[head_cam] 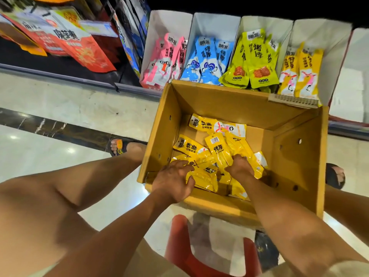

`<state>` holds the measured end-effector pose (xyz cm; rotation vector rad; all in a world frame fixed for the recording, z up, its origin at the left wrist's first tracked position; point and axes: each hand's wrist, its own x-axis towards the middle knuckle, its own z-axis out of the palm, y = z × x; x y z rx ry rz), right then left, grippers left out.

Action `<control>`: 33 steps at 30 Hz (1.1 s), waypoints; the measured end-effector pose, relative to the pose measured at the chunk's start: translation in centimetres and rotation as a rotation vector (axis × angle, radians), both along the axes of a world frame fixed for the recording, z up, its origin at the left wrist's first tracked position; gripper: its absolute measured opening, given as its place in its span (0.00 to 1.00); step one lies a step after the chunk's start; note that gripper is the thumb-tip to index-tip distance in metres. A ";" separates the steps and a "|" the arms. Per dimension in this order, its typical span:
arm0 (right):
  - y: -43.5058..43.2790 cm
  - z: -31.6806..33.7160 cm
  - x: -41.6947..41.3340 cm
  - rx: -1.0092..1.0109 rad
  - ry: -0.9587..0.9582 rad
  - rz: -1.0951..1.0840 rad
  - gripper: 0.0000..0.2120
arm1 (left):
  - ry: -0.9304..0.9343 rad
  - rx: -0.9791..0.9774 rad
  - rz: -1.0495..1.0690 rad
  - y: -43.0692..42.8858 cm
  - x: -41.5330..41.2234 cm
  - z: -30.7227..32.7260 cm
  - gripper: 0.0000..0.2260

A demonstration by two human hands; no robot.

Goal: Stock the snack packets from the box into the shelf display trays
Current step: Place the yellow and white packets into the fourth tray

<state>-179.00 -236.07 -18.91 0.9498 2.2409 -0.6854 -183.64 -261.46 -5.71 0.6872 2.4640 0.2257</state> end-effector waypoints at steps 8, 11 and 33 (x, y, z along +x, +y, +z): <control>2.0 2.1 0.2 -0.200 0.183 -0.206 0.06 | -0.015 0.012 -0.016 0.1 -0.1 0.3 0.20; 2.1 5.0 0.0 -0.273 0.271 -0.301 0.05 | -0.035 0.053 0.011 0.0 -0.1 0.6 0.20; -8.9 15.7 -2.4 -0.789 0.433 -0.341 0.06 | -0.050 0.412 0.537 -0.4 -0.8 2.0 0.15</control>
